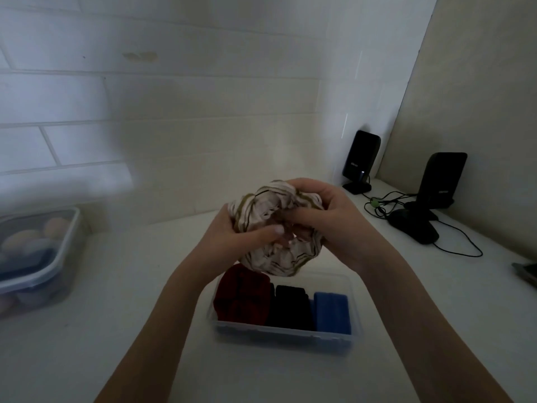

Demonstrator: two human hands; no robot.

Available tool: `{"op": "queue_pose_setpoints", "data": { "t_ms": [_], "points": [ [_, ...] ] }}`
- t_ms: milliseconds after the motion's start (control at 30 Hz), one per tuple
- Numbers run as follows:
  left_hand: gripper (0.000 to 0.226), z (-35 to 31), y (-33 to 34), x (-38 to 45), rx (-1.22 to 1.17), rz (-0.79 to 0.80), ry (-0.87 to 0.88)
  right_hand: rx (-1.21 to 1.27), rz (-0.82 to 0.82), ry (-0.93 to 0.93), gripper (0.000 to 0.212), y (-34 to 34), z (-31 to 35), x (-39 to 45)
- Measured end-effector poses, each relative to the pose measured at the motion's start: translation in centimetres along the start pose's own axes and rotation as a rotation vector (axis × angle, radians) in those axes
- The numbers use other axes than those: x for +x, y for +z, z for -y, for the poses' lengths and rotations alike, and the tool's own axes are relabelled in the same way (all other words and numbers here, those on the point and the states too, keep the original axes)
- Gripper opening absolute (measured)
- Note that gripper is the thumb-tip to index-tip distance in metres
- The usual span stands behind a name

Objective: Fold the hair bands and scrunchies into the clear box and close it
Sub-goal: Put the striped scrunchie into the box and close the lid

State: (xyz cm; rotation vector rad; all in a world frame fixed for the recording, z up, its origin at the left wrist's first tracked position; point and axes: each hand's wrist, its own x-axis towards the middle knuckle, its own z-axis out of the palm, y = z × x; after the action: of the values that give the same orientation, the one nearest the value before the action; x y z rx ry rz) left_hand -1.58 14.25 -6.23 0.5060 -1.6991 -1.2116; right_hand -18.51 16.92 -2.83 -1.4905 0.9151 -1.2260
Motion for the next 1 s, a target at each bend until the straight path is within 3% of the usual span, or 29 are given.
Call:
{"op": "queue_pose_setpoints", "data": {
  "t_ms": [100,200,267,400,500,567,700,800,900,1000],
  "points": [
    [0.002,0.5,0.7,0.2,-0.113,0.043,-0.036,-0.047,-0.014,0.013,0.03,-0.2,-0.4,0.2],
    [0.013,0.6,0.5,0.4,-0.256,0.09,-0.048,-0.151,0.036,0.129,0.031,0.0,-0.5,0.1],
    [0.012,0.7,0.3,0.4,-0.304,0.051,-0.095,-0.249,0.066,0.181,0.021,0.6,-0.3,0.0],
    [0.013,1.3,-0.1,0.6,-0.308,0.025,-0.129,-0.324,-0.108,0.083,0.017,0.9,-0.6,0.3],
    [0.003,1.2,0.1,0.7,-0.353,0.06,-0.136,-0.06,-0.197,0.14,0.017,0.7,-0.5,0.4],
    [0.009,1.1,0.1,0.7,-0.384,0.083,-0.137,0.15,-0.205,0.198,0.019,0.5,-0.4,0.6],
    [0.045,0.9,0.0,0.9,-0.581,0.046,-0.165,0.558,-0.153,0.23,0.022,-0.1,-0.7,1.0],
    [0.072,1.0,-0.5,0.9,-0.728,-0.023,-0.196,0.704,-0.134,0.229,0.024,-0.1,-1.0,1.1],
    [0.079,1.2,-0.9,1.0,-0.784,-0.032,-0.219,0.737,-0.104,0.248,0.016,-0.7,-1.2,1.2],
    [0.084,1.2,-0.7,1.1,-0.807,-0.024,-0.236,0.749,-0.081,0.355,0.022,-1.7,-1.5,1.1]
  ]
}}
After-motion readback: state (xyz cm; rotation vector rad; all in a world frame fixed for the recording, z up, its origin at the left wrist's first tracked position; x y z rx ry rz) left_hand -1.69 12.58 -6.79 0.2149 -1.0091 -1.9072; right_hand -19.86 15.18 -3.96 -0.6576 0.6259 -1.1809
